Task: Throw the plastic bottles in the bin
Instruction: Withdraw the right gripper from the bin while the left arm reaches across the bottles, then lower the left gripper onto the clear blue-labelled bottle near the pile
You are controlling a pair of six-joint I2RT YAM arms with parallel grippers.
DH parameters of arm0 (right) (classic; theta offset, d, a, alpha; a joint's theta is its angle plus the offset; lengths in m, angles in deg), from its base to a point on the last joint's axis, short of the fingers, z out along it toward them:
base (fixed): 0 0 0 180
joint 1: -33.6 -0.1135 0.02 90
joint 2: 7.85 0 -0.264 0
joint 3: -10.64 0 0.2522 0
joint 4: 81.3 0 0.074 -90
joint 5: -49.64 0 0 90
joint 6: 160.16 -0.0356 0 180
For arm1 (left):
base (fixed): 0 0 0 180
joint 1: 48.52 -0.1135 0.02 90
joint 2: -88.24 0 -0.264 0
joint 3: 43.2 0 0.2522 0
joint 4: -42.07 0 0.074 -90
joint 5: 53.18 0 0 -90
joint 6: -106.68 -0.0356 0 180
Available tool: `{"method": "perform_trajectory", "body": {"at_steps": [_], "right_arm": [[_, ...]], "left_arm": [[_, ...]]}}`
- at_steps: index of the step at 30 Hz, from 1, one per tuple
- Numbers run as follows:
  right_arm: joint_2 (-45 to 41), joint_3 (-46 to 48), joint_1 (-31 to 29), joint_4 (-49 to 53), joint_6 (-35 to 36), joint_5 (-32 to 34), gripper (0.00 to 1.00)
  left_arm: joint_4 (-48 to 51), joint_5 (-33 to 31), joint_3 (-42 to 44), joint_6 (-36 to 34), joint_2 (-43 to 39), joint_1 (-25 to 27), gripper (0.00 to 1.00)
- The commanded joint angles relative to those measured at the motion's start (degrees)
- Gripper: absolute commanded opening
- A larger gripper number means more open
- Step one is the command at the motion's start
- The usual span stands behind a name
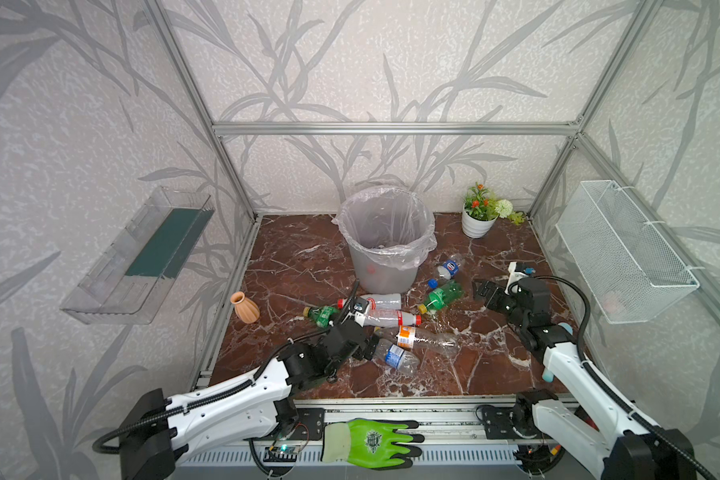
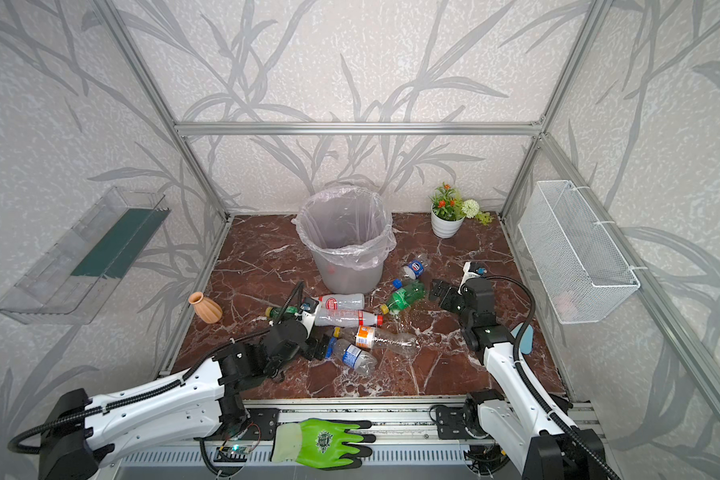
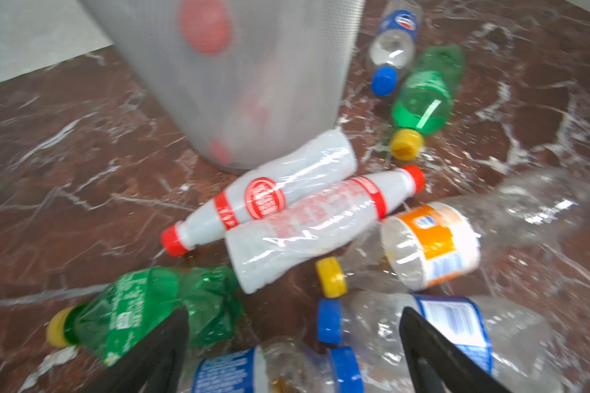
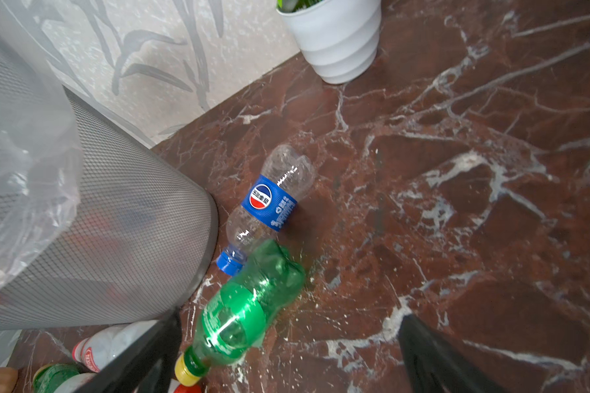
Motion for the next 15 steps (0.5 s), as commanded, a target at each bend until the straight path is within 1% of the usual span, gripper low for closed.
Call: {"method": "perform_trajectory", "body": {"at_steps": [1,5,11,15], "right_arm": [[-1.8,0.8,1.7,-0.4,-0.4,-2.5,0.99],[-2.0,1.9,4.2,-1.8,-1.6,-4.5,0.99],[-0.9,2.0,5.3,-3.4,-2.1,-5.5,0.99],[0.0,1.7,5.5,-3.9,-2.1,-5.9,0.99]], "left_arm": [[0.6,8.2,-2.5,-11.0,1.5,2.5,0.91],[5.0,12.9,-4.8,-18.1,3.9,5.7,0.90],[7.4,11.3,-8.1,-23.4,10.9,9.3,0.89],[10.5,11.0,-12.0,-25.7,18.2,10.4,0.81]]}}
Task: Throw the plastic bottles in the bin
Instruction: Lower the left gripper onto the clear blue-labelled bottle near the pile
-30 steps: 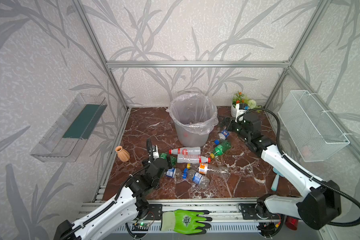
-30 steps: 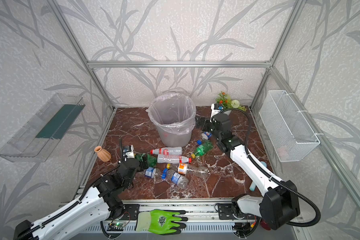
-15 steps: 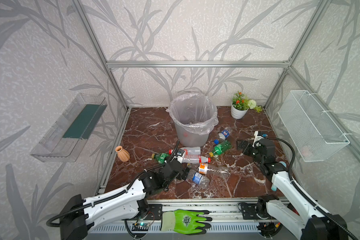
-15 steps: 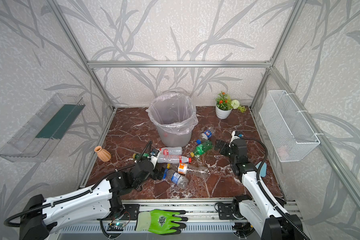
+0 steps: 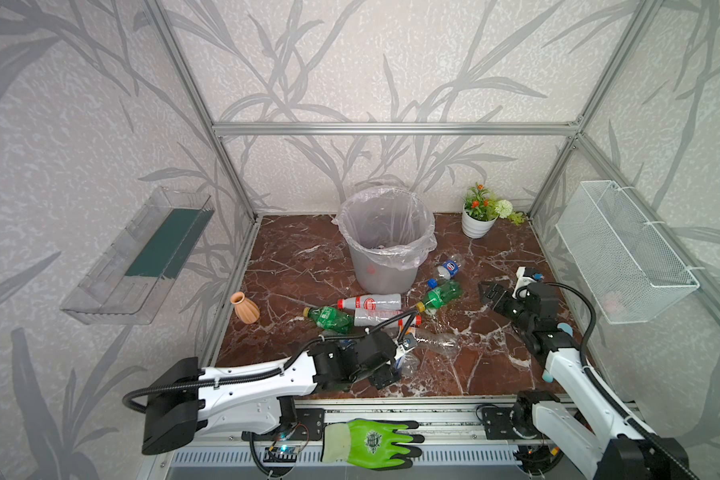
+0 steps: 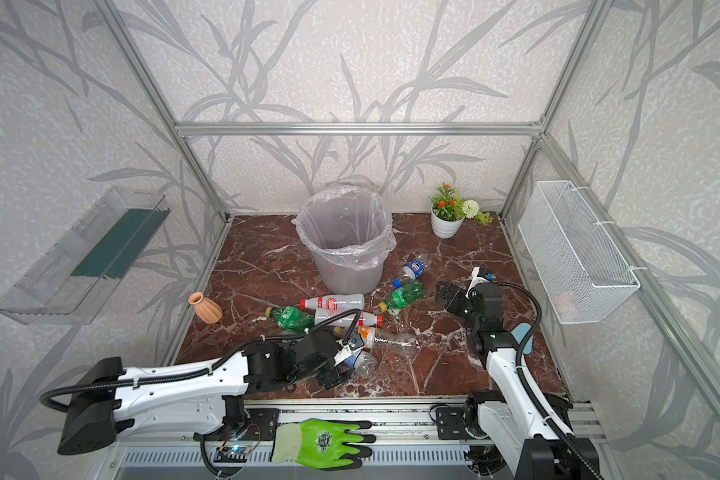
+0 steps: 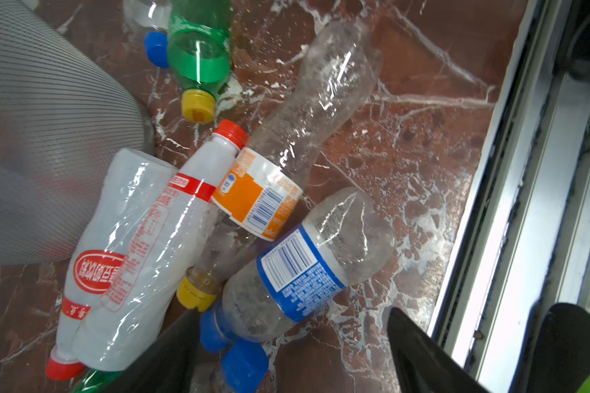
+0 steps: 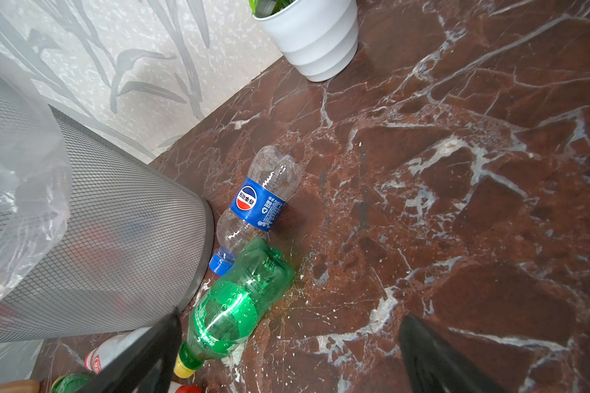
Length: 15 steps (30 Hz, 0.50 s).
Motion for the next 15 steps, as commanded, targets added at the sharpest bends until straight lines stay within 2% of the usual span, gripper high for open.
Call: {"method": "perform_trajectory", "body": {"at_steps": [1,9,15], "right_arm": [[0.6,0.1,0.5,-1.8,-0.3,-1.3,0.99],[1.4,0.8,1.4,-2.8,-0.2,-2.1,0.99],[2.0,1.2,2.1,-3.9,-0.6,-2.9,0.99]], "left_arm": [[4.0,0.1,-3.2,-5.4,4.4,0.7,0.79],[1.5,-0.4,-3.9,-9.9,8.1,0.7,0.80],[2.2,0.3,-6.1,-11.3,14.0,0.7,0.80]]}}
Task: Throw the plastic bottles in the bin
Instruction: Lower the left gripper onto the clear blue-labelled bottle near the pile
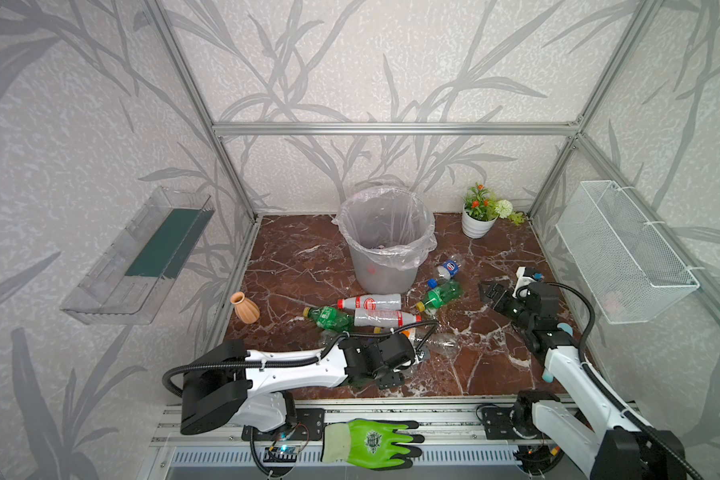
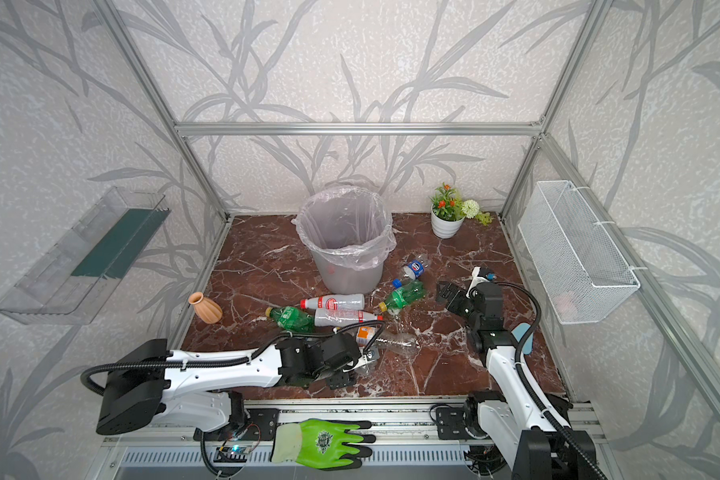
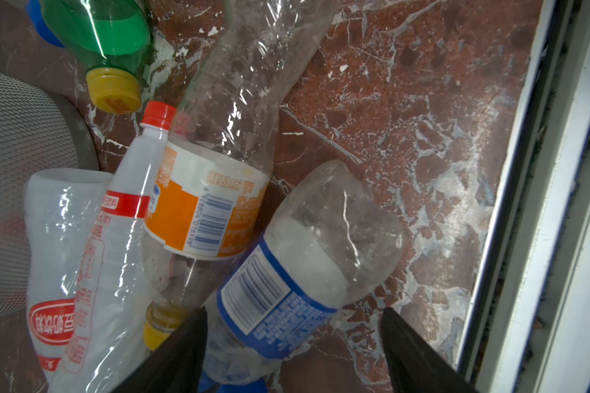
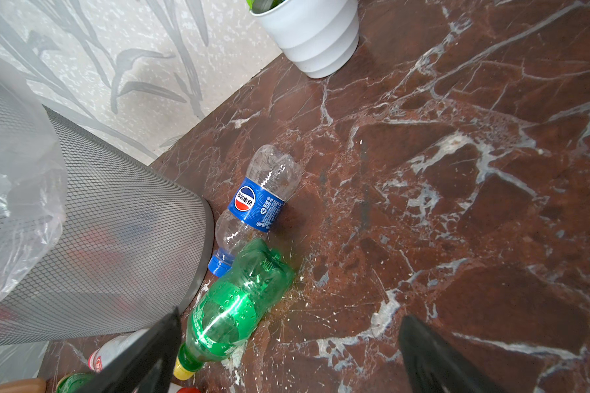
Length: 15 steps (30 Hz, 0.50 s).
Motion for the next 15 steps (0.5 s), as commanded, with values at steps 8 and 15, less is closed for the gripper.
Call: {"method": "perform_trajectory", "body": {"at_steps": [8,15], "right_arm": [[0.5,1.1,1.4,-2.4,-0.6,-2.1,0.99],[0.1,1.6,2.2,-2.4,-0.8,-2.7,0.99]], "left_arm": [[-1.1,-0.3,-3.1,-4.9,7.2,0.1,0.80],[-2.7,-0.4,-4.4,-6.9,10.2,0.2,0.79]]}}
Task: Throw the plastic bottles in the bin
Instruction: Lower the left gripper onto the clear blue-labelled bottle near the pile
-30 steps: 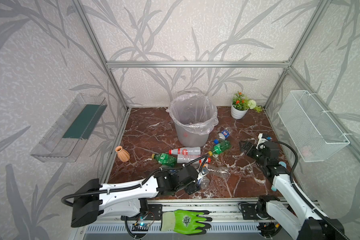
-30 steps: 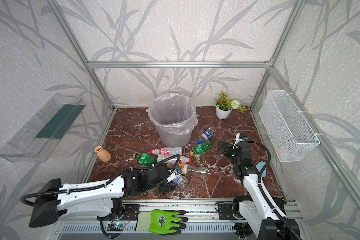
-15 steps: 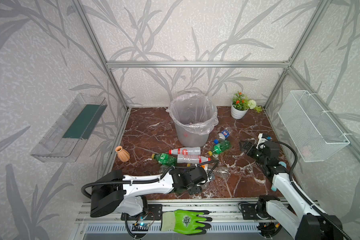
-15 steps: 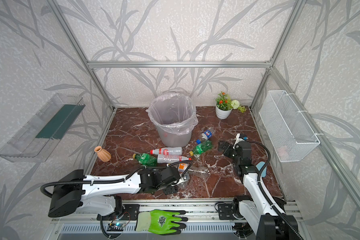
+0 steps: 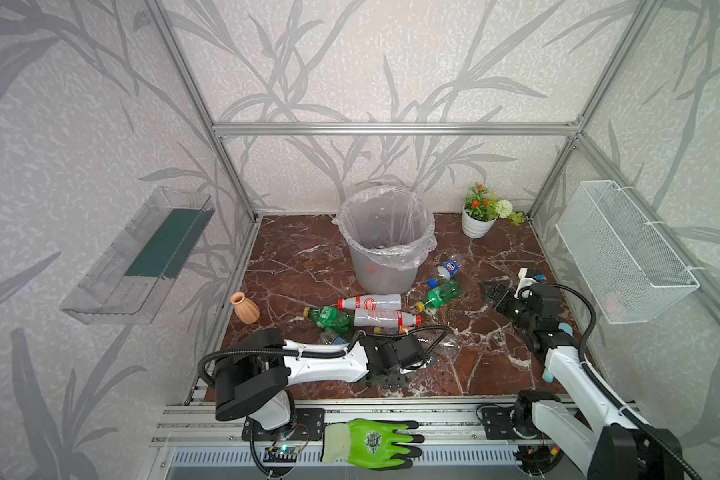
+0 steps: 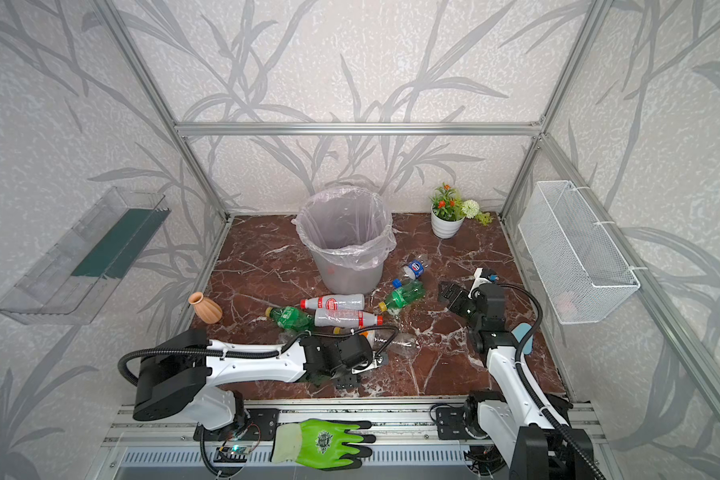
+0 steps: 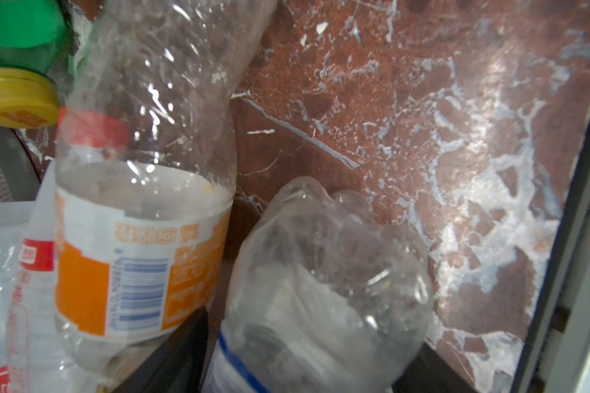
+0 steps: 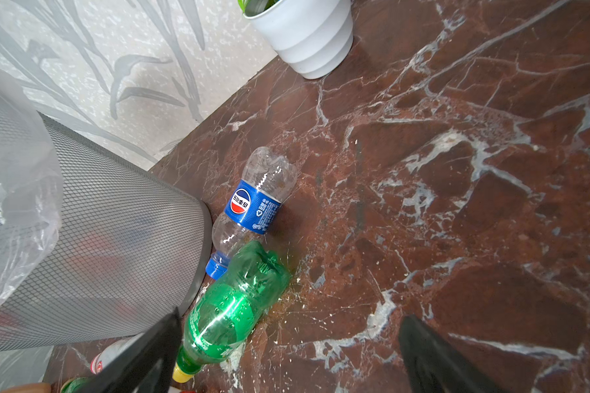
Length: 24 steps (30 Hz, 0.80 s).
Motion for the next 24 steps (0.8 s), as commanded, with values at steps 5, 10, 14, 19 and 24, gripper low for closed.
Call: {"method": "perform_trajectory", "body": {"at_steps": [5,10,14,19,24], "right_arm": [[-0.6,1.2,0.9,-1.3,-0.6,-1.3,0.99],[-0.8,1.4,1.3,-1.3,-1.0,-1.6,0.99],[-1.2,1.4,1.5,-1.1,-1.0,-1.8,0.99],[-1.5,1.4,1.9,-0.9,-1.0,-1.8,0.99],[-1.7,1.8,2.2,-1.0,-1.1,-1.7,0.99]], "left_arm": [[-1.7,0.3,-2.2,-4.2,2.3,0.1,0.78],[-1.8,1.6,-2.9,-4.5,4.1,0.1,0.73],[-2.1,2.9,-3.1,-4.1,4.0,0.2,0.65],[-2.8,3.0,-3.1,-4.0,2.1,0.8,0.60],[-4.5,3.5,-3.2,-3.9,-1.9,0.9,0.51]]}}
